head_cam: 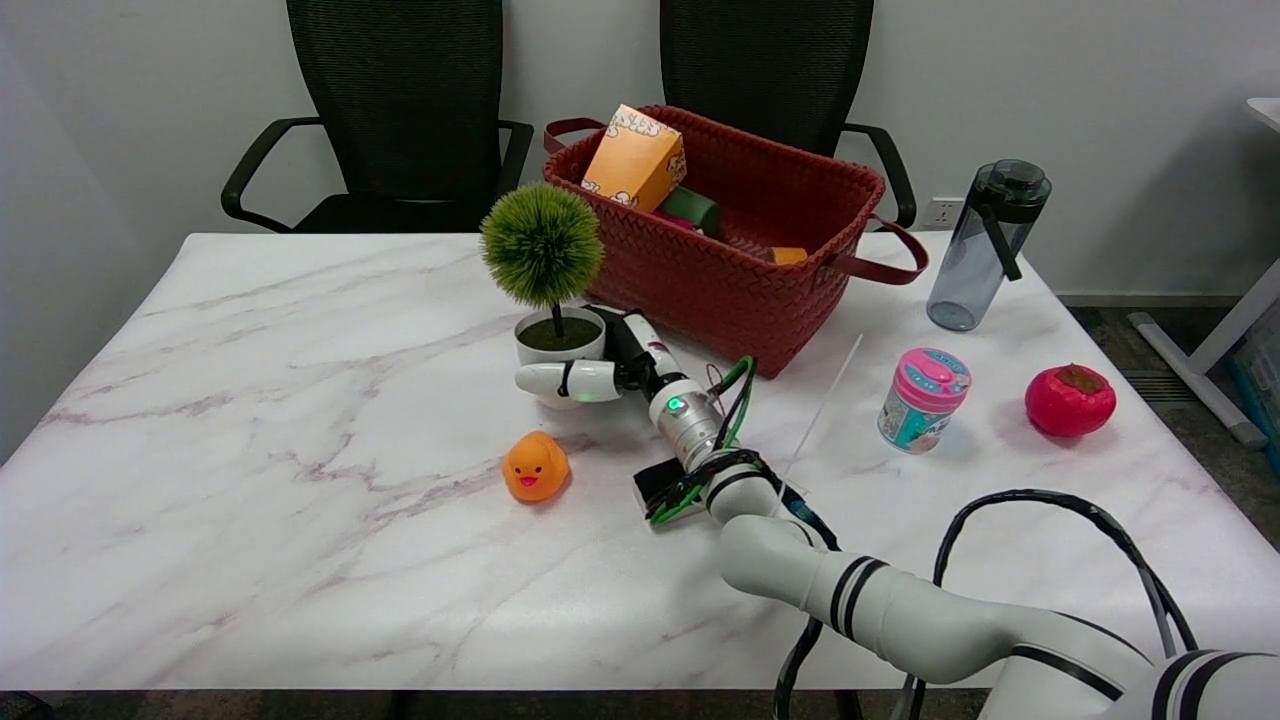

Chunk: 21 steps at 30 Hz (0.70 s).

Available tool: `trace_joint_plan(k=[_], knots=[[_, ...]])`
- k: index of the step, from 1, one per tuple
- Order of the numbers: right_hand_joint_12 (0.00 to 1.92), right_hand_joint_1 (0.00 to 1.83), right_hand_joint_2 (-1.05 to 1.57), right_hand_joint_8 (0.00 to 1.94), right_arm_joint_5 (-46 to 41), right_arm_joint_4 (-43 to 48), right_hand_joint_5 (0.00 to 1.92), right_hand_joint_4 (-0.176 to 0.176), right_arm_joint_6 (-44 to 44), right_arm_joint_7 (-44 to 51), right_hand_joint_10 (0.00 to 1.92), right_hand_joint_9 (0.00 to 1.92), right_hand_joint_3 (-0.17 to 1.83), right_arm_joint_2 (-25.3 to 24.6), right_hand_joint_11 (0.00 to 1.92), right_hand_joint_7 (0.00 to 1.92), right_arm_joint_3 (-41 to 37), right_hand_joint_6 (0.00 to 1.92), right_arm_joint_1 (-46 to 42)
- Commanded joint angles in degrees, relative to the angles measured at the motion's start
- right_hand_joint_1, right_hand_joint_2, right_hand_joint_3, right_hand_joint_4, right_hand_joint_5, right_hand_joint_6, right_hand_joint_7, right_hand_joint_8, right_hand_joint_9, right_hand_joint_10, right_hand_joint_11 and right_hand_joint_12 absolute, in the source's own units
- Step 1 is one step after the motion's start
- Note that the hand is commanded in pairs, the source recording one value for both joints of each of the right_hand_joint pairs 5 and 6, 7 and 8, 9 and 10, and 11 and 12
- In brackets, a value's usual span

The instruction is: Pick up the potted plant.

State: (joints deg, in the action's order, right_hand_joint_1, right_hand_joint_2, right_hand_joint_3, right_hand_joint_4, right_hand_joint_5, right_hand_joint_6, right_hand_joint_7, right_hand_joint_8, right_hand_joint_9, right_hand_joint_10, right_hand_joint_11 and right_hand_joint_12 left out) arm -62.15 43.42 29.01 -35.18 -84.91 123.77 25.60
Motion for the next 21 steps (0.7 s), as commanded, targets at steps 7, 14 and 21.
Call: trace_joint_plan(k=[7, 14, 21], knots=[[0.48, 1.08, 0.71, 0.96, 0.5, 1.8, 0.69, 0.000, 3.8, -3.1, 0.82, 0.82, -0.17, 0.5, 0.48, 0.96, 0.2, 0.69, -1.4], [0.48, 1.08, 0.70, 0.96, 2.3, 7.3, 0.68, 0.000, 5.5, -3.1, 0.83, 0.83, -0.17, 1.5, 0.48, 0.96, 0.1, 0.68, -2.3], [0.50, 1.08, 0.69, 0.96, 3.4, 13.8, 0.64, 0.000, 5.9, -3.1, 0.84, 0.84, -0.17, 3.5, 0.50, 0.96, 0.1, 0.64, -2.5]])
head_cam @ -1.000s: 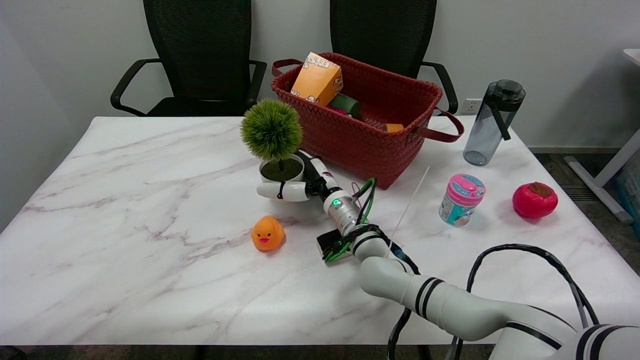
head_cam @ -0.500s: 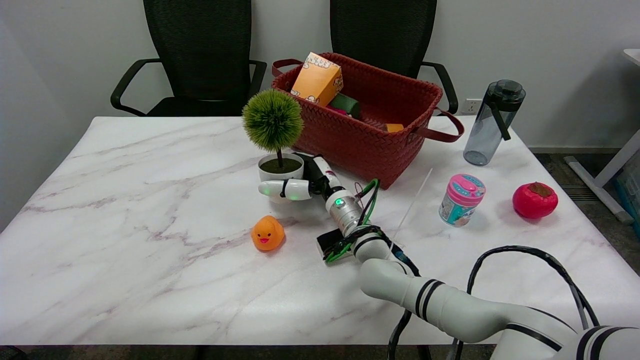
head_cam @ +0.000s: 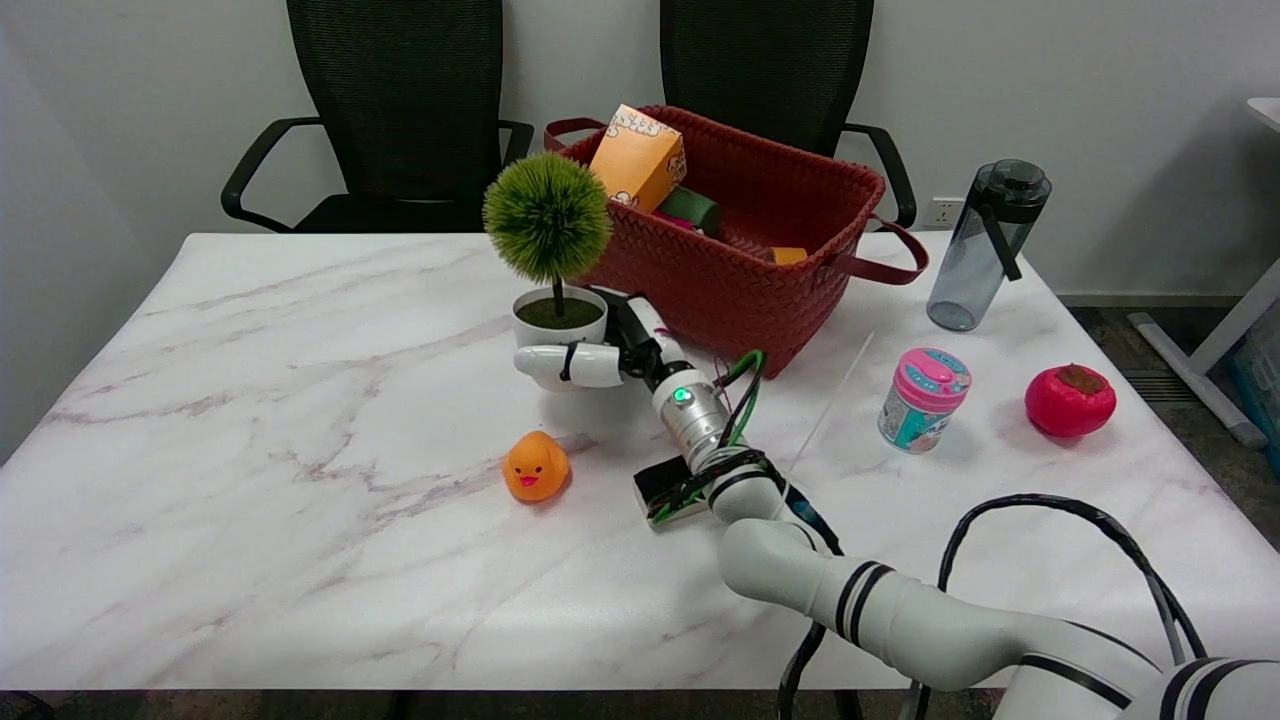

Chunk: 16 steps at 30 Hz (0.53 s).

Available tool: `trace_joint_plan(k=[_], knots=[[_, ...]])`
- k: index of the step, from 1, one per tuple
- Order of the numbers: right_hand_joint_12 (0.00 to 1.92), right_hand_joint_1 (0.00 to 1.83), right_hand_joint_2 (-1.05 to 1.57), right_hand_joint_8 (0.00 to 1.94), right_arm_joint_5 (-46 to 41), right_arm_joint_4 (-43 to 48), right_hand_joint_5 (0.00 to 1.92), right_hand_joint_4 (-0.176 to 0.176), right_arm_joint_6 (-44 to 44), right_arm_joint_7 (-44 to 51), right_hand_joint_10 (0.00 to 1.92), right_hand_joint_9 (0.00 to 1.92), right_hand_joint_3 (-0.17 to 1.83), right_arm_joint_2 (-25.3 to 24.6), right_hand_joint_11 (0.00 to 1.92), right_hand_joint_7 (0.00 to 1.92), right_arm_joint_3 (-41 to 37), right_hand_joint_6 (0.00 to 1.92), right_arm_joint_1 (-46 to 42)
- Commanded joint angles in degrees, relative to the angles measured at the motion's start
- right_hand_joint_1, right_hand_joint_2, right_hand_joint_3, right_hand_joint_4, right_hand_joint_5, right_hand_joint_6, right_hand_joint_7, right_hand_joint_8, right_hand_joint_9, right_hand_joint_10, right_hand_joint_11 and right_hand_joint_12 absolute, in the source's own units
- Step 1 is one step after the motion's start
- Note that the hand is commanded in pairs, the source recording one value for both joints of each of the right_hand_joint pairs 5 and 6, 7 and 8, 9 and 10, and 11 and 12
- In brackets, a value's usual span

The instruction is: Pick up the potted plant.

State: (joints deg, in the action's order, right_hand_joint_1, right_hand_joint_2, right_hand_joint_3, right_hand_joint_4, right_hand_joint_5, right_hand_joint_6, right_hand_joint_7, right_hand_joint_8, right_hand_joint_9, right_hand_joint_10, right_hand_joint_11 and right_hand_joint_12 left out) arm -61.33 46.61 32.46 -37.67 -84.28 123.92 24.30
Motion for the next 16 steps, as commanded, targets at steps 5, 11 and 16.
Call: trace_joint_plan(k=[5, 11, 16], knots=[[0.51, 1.09, 0.69, 0.96, 2.6, 13.9, 0.64, 0.000, 4.6, -0.6, 0.84, 0.84, -0.17, 4.2, 0.51, 0.96, 0.0, 0.64, -1.2], [0.52, 1.09, 0.68, 0.96, 3.7, 17.3, 0.63, 0.000, 6.3, -0.2, 0.84, 0.84, -0.17, 5.6, 0.52, 0.96, -0.4, 0.63, -1.2], [0.52, 1.09, 0.67, 0.96, 3.8, 19.6, 0.63, 0.000, 6.5, -0.2, 0.85, 0.85, -0.17, 7.1, 0.52, 0.96, -0.6, 0.63, -0.7]])
